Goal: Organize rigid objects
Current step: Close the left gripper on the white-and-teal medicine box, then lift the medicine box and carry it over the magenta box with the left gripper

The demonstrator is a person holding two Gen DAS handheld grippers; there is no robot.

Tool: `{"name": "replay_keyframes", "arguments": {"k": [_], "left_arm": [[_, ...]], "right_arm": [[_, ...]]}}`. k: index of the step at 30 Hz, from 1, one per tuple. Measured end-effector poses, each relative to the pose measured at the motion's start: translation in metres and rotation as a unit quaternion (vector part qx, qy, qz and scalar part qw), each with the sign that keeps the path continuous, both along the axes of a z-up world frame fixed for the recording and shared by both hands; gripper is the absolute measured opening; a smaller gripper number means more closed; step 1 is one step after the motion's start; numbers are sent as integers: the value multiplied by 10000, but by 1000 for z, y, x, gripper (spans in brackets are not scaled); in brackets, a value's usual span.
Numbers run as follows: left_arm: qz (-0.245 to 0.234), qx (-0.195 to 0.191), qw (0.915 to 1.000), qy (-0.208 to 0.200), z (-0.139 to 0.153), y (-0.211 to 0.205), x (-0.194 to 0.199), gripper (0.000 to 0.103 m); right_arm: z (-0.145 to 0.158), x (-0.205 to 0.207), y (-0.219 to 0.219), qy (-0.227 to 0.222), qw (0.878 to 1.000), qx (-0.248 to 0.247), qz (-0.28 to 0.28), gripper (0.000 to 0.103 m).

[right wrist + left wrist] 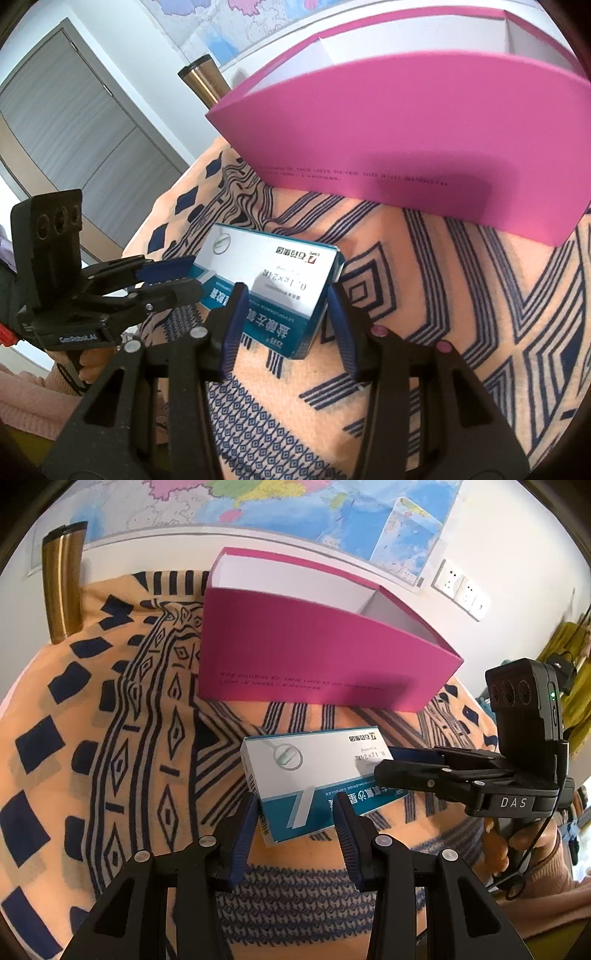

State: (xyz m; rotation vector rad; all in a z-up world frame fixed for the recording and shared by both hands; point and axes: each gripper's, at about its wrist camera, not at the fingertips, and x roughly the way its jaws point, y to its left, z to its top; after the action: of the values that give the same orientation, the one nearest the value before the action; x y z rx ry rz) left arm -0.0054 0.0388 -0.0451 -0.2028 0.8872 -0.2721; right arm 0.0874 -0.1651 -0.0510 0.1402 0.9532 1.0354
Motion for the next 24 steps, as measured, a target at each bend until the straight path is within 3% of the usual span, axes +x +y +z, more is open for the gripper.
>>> {"name": "replay_keyframes", "arguments": {"k": [24], "left_arm": [[-192, -59, 9991, -380, 19, -12, -3, 41]], "right_arm": [[17, -6, -23, -310, 9991, 137, -239, 48]]}}
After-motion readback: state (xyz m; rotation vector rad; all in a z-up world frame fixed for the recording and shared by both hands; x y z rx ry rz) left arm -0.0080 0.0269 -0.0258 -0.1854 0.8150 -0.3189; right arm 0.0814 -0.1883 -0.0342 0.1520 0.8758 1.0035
